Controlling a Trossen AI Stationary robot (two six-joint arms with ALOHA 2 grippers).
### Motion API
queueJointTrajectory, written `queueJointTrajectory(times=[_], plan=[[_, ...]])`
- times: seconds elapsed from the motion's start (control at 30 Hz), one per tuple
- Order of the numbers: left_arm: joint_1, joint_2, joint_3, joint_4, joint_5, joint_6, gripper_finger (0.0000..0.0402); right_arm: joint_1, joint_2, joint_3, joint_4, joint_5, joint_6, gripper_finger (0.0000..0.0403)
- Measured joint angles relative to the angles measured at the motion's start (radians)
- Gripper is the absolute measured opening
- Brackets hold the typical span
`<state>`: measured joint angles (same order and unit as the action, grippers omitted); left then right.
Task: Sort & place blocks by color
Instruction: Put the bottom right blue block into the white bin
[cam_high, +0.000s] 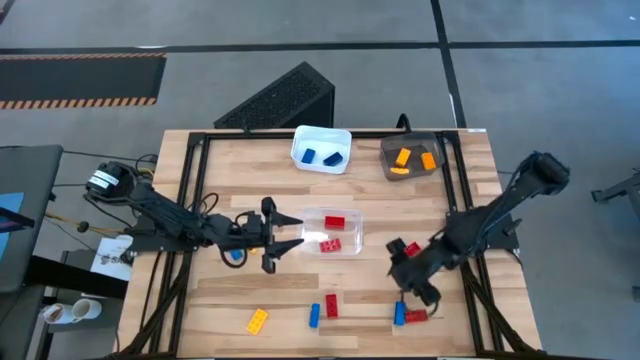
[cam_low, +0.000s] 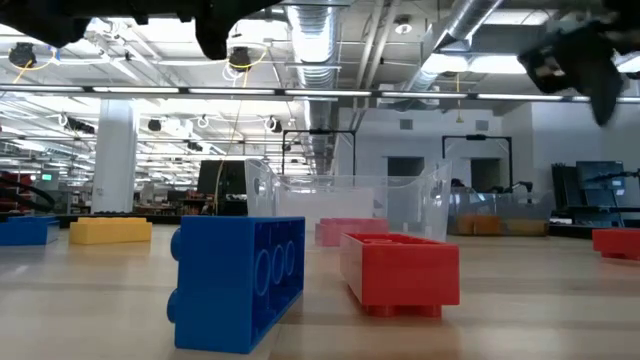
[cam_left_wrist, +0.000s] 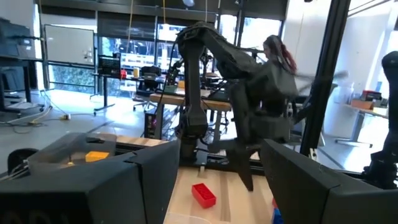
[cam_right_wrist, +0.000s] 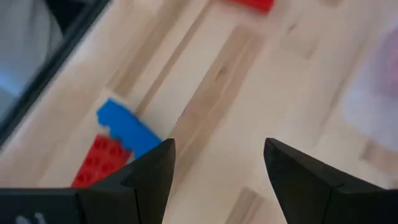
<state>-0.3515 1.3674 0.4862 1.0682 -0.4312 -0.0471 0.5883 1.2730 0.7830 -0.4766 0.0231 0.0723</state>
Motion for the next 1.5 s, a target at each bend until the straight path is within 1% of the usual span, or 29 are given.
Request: queueJointTrajectory(times=[0.2, 0.4, 0.67, 0.8, 0.9, 1.03, 1.37, 1.5], plan=[[0.000, 0.000, 0.000, 0.000, -0.001, 0.000, 0.0217, 0.101, 0.138, 0.003, -0.003, -0.008, 0.006, 0.0269], [0.000, 0.000, 0.000, -0.005, -0.001, 0.000, 0.0217, 0.165, 0.254, 0.058, -0.006, -0.024, 0.005, 0.0269], [0.000, 0.000, 0.001, -0.012, -0.002, -0.012, 0.0217, 0.180, 0.360, 0.118, -0.007, -0.025, -0.025, 0.0269], [0.000, 0.000, 0.001, -0.010, -0.002, -0.026, 0.0217, 0.179, 0.390, 0.129, 0.001, -0.028, -0.027, 0.0269], [0.000, 0.000, 0.001, -0.010, -0.002, -0.027, 0.0217, 0.174, 0.397, 0.128, 0.004, -0.031, -0.031, 0.0259], [0.000, 0.000, 0.001, -0.010, -0.002, -0.027, 0.0217, 0.171, 0.398, 0.134, 0.000, -0.034, -0.068, 0.0221], [0.000, 0.000, 0.001, -0.010, -0.002, -0.027, 0.0217, 0.142, 0.400, 0.147, -0.019, -0.025, -0.085, 0.0081], [0.000, 0.000, 0.002, -0.010, -0.002, -0.027, 0.0217, 0.133, 0.400, 0.147, -0.021, -0.025, -0.084, 0.0037]])
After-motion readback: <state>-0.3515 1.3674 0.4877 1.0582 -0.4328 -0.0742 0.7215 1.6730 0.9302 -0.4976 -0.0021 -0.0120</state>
